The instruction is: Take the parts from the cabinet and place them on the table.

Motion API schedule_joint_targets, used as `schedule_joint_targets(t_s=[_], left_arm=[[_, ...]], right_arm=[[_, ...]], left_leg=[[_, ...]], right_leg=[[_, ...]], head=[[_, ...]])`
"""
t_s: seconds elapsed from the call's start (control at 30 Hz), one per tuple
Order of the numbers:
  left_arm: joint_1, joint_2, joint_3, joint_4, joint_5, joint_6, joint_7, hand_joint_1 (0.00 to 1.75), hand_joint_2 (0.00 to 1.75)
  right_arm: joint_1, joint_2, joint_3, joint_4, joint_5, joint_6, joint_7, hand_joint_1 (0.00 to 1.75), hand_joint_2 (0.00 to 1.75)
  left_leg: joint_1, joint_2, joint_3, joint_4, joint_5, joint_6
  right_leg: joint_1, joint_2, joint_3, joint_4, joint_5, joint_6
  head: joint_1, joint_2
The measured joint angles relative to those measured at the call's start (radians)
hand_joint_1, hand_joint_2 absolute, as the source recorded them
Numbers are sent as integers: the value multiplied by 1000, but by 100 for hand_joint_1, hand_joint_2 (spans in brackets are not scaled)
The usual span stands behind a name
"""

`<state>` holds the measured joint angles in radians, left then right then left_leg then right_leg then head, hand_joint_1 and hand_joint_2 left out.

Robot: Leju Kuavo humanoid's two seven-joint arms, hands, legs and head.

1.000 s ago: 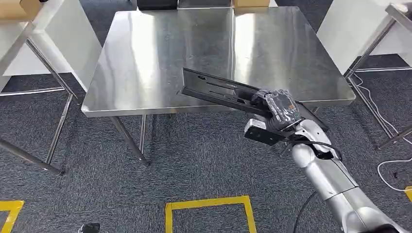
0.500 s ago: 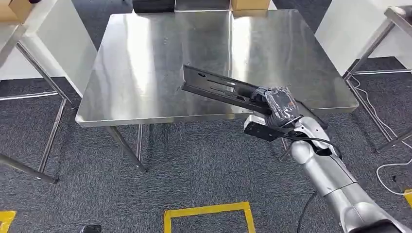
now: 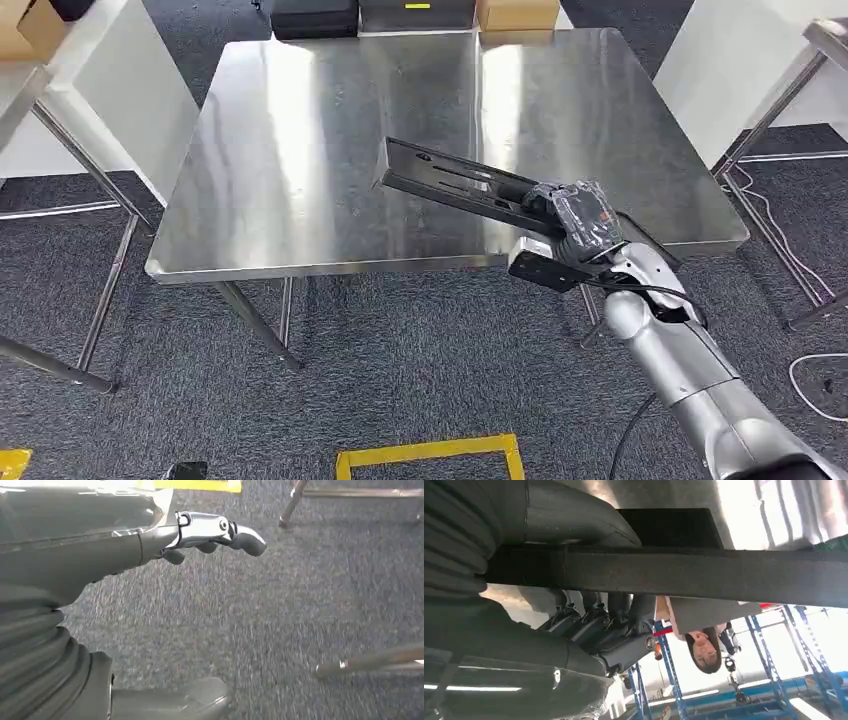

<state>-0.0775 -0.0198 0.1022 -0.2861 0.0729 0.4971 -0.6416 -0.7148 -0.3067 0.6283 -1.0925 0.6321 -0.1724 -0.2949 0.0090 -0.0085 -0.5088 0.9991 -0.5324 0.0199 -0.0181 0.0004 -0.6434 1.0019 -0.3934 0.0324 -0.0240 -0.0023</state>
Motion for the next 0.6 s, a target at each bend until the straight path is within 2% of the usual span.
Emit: schedule_joint_targets(t_s=[0.03, 0.07, 0.13, 0.17, 0.2, 0.23, 0.27, 0.33, 0.4, 0.47, 0.5, 0.53, 0.57, 0.6], left_arm=[[1, 0, 0, 0, 0, 0, -2, 0, 175], [1, 0, 0, 0, 0, 0, -4, 0, 175], [2, 2, 0, 0, 1, 0, -6, 0, 175], [5, 2, 0, 0, 2, 0, -7, 0, 175], [8, 2, 0, 0, 2, 0, -7, 0, 175], [10, 2, 0, 0, 2, 0, -8, 0, 175], [10, 2, 0, 0, 2, 0, -8, 0, 175], [10, 4, 0, 0, 2, 0, -9, 0, 175], [10, 4, 0, 1, 2, 0, -9, 0, 175], [8, 4, 0, 1, 0, -1, -8, 0, 175], [8, 5, 0, 1, -2, -2, -8, 0, 175], [7, 3, 0, 0, -6, -3, -8, 0, 175], [5, 2, 0, 0, -12, -5, -8, 0, 175], [2, 2, -1, 0, -18, -7, -5, 0, 175]], right_arm=[[-1, 4, 0, 0, 1, 0, -1, 147, 175], [-5, 5, 0, 0, 0, 0, -2, 147, 175], [-10, 10, 2, 0, -1, 2, -5, 147, 175], [-9, 11, 3, 2, -1, 4, -6, 147, 175], [-7, 15, 4, 4, -1, 8, -8, 147, 175], [-6, 16, 5, 6, -2, 9, -9, 147, 175], [-6, 18, 6, 8, -3, 9, -9, 147, 175], [-10, 22, 7, 9, -3, 10, -11, 147, 175], [-26, 26, 12, 15, -2, 14, -14, 147, 175], [-35, 28, 18, 20, -5, 16, -19, 147, 175], [-37, 29, 19, 22, -10, 16, -22, 147, 175], [-40, 31, 18, 22, -18, 17, -25, 147, 175], [-45, 31, 18, 23, -24, 17, -29, 147, 175], [-52, 32, 19, 25, -28, 18, -31, 147, 175]], left_leg=[[5, 2, -6, 13, -10, -7], [4, 5, -23, 57, -28, -9], [5, 4, -118, 220, -91, -15], [5, 5, -169, 293, -110, -17], [5, 5, -204, 324, -101, -17], [5, 5, -214, 308, -65, -17], [6, 5, -203, 253, -11, -16], [7, 6, -148, 87, 111, -10], [-1, 4, -117, 31, 97, -3], [-4, 5, -110, 29, 86, 7], [-4, 4, -108, 25, 87, 13], [6, 4, -94, 12, 90, 21], [3, 2, -86, 6, 89, 26], [3, 2, -82, 6, 85, 34]], right_leg=[[-6, 1, 9, -4, -3, -9], [-6, 0, 16, -4, -10, -20], [-3, 1, 24, -4, -20, -33], [-2, 2, 28, -4, -25, -38], [-1, 4, 34, -4, -30, -37], [-1, 5, 43, -4, -37, -36], [-1, 6, 53, -4, -45, -33], [-1, 7, 78, -4, -60, -27], [10, 10, 83, -3, -71, -16], [8, 10, 79, -8, -70, -9], [10, 9, 82, -11, -71, -5], [17, 7, 71, -5, -81, 2], [11, 4, 63, 29, -88, 4], [10, 4, 26, 96, -108, 0]], head=[[1, 0], [-4, 0], [-3, 0], [-4, 0], [-3, 0], [-3, 0], [-4, 0], [-3, 0], [-2, 0], [0, 0], [-3, 0], [-1, 0], [-2, 0], [0, 0]])
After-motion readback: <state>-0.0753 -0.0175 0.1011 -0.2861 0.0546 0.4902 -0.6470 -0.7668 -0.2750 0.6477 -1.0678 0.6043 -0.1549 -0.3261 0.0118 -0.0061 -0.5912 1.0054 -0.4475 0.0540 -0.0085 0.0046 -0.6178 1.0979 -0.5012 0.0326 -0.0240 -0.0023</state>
